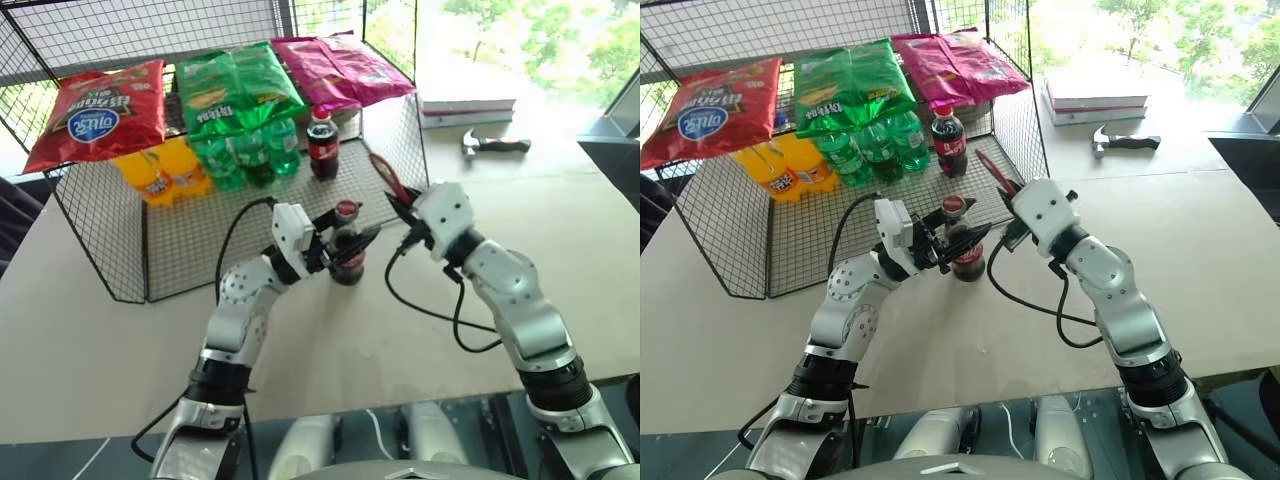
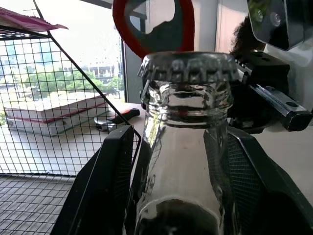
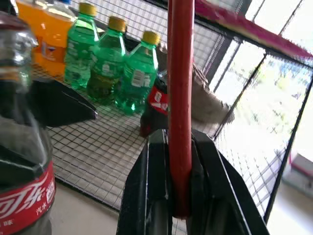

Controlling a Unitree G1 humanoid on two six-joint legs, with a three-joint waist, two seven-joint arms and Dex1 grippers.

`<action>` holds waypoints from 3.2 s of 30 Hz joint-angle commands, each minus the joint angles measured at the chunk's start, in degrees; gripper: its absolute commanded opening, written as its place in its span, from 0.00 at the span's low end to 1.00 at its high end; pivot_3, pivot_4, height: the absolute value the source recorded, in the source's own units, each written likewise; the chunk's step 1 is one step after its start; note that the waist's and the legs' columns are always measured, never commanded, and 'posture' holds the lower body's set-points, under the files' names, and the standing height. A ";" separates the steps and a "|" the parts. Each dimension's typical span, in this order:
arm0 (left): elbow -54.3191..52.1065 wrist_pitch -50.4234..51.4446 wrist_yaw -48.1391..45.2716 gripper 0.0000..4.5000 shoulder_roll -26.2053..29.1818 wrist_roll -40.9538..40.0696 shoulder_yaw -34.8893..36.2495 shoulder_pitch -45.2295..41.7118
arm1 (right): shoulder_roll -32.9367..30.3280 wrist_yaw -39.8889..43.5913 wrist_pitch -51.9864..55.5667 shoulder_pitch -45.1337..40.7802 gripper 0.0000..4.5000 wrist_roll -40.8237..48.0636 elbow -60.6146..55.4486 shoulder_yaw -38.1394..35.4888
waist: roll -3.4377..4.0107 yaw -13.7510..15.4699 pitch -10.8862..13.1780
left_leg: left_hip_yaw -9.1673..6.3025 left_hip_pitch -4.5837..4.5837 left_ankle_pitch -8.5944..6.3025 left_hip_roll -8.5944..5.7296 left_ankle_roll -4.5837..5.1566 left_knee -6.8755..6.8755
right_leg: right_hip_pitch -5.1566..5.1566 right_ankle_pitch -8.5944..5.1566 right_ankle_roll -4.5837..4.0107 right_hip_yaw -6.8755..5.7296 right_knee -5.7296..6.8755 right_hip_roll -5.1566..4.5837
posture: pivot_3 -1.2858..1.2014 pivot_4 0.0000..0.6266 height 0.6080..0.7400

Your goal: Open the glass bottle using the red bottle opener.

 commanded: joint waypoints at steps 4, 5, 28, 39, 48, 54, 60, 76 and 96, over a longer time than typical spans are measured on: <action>0.66 -0.06 0.72 0.46 0.50 1.56 0.01 0.15 | -2.47 -3.70 -20.52 -0.36 0.00 -12.91 5.62 4.93 | -0.01 0.01 0.00 | 0.02 0.01 0.01 0.00 -0.02 0.00 | 0.00 0.00 0.00 0.01 0.00 0.00 | 0.52 0.24 1.00; 0.66 -0.04 0.76 0.46 0.53 1.58 0.05 0.16 | -3.08 -3.94 -22.52 0.07 0.00 -14.51 6.66 5.52 | -0.01 0.01 0.00 | 0.02 0.01 0.01 0.00 -0.02 0.01 | 0.01 0.00 0.00 0.01 0.00 0.00 | 0.52 0.24 1.00; 0.58 1.35 0.38 0.46 0.81 1.67 0.31 -0.05 | 1.86 -22.93 -45.23 -8.57 0.00 -36.34 39.67 11.61 | 0.00 -0.10 -0.07 | 0.16 1.13 0.06 0.19 -0.10 -0.15 | 0.98 0.00 -0.05 0.31 -0.04 0.30 | 0.52 0.24 1.00; 1.31 1.54 0.15 0.46 0.68 1.72 0.37 -0.70 | -0.12 -23.73 -49.77 -10.92 0.00 -37.65 39.42 11.33 | 0.02 -0.14 -0.10 | 0.18 1.21 0.06 0.24 -0.10 -0.18 | 1.00 0.01 -0.07 0.35 -0.04 0.36 | 0.52 0.24 1.00; 2.96 1.05 -0.28 0.46 0.16 1.87 0.26 -1.76 | -6.34 -23.80 -52.20 -17.20 0.00 -39.93 42.21 10.11 | 0.02 -0.15 -0.10 | 0.18 1.19 0.06 0.23 -0.10 -0.22 | 1.00 0.01 -0.08 0.35 -0.06 0.36 | 0.52 0.24 1.00; 3.96 0.69 -0.41 0.46 -0.23 2.01 0.04 -2.08 | -9.02 -23.33 -55.33 -21.07 0.00 -39.96 43.47 10.30 | 0.01 -0.08 -0.08 | 0.18 1.17 0.06 0.24 -0.10 -0.25 | 1.00 0.01 -0.07 0.36 -0.09 0.35 | 0.52 0.24 1.00; 3.94 0.48 -0.19 0.46 -0.47 2.15 -0.03 -1.78 | -9.65 -23.64 -56.94 -23.50 0.00 -40.10 45.07 10.57 | 0.01 -0.07 -0.07 | 0.18 1.16 0.06 0.24 -0.10 -0.26 | 0.99 0.01 -0.08 0.35 -0.10 0.35 | 0.52 0.24 1.00; 4.50 0.60 -0.23 0.46 -0.99 2.03 -0.50 -1.74 | -14.17 -27.05 -59.64 -29.10 0.00 -43.97 46.70 9.35 | 0.00 0.03 -0.04 | 0.13 1.10 0.06 0.23 -0.10 -0.31 | 0.97 0.00 -0.08 0.31 -0.21 0.34 | 0.52 0.24 1.00; 3.65 0.59 0.11 0.46 -0.53 1.67 -0.53 -0.54 | -13.99 -29.16 -61.56 -31.82 0.00 -40.96 38.64 5.05 | 0.01 0.00 -0.03 | 0.16 0.99 0.08 0.25 -0.14 -0.95 | 0.82 0.01 -0.08 0.34 -0.79 0.32 | 0.52 0.24 1.00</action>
